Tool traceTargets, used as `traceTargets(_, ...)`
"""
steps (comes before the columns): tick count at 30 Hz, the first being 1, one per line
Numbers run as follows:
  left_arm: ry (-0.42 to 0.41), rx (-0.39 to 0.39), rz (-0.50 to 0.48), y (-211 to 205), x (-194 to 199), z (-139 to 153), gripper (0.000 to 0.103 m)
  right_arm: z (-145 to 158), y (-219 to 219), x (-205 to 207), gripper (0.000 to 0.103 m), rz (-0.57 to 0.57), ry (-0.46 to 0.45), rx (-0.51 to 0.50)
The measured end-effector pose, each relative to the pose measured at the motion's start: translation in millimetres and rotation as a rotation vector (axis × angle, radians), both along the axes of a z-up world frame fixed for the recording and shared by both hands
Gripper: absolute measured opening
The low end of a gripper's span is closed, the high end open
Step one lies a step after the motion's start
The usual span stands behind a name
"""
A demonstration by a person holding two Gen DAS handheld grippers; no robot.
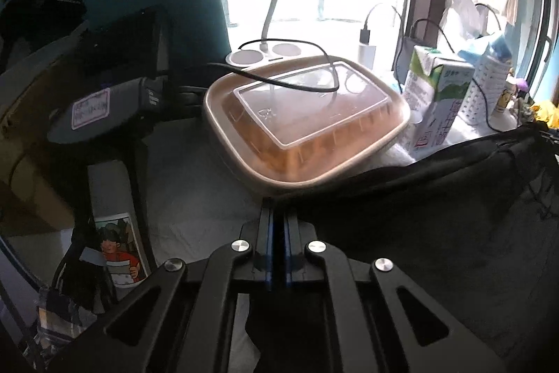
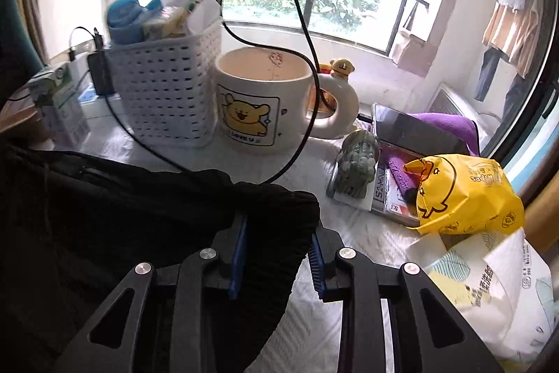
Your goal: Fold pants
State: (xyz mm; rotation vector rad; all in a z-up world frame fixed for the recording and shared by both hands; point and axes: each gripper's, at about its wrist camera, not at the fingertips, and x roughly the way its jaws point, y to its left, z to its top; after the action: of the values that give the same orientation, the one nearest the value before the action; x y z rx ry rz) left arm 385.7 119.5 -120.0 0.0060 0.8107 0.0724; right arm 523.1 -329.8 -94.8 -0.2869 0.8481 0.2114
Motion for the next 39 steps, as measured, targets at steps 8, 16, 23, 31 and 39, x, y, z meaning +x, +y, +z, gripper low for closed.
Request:
traceTargets(8,0.046,0.036,-0.002,-3,6,-12,0.008,-15,3,5,0.031,-0.016,0.012,-0.022)
traceTargets(16,0.024,-0.070,0.022,12,-24,11,0.063,3,-10,-43,0.058,0.011,0.004,0.038)
traceTargets(23,-0.030,-0.072,-0.044,-7,-90,36,0.066,25,-11,-106,0.082,0.038,-0.048,0.084)
traceTargets(31,-0.101,-0.117,-0.079,-32,-189,45,0.067,43,-13,-190,0.082,0.056,-0.092,0.102)
traceTargets(39,-0.100,-0.105,-0.086,-56,-264,26,0.067,37,-25,-263,0.082,0.047,-0.107,0.054)
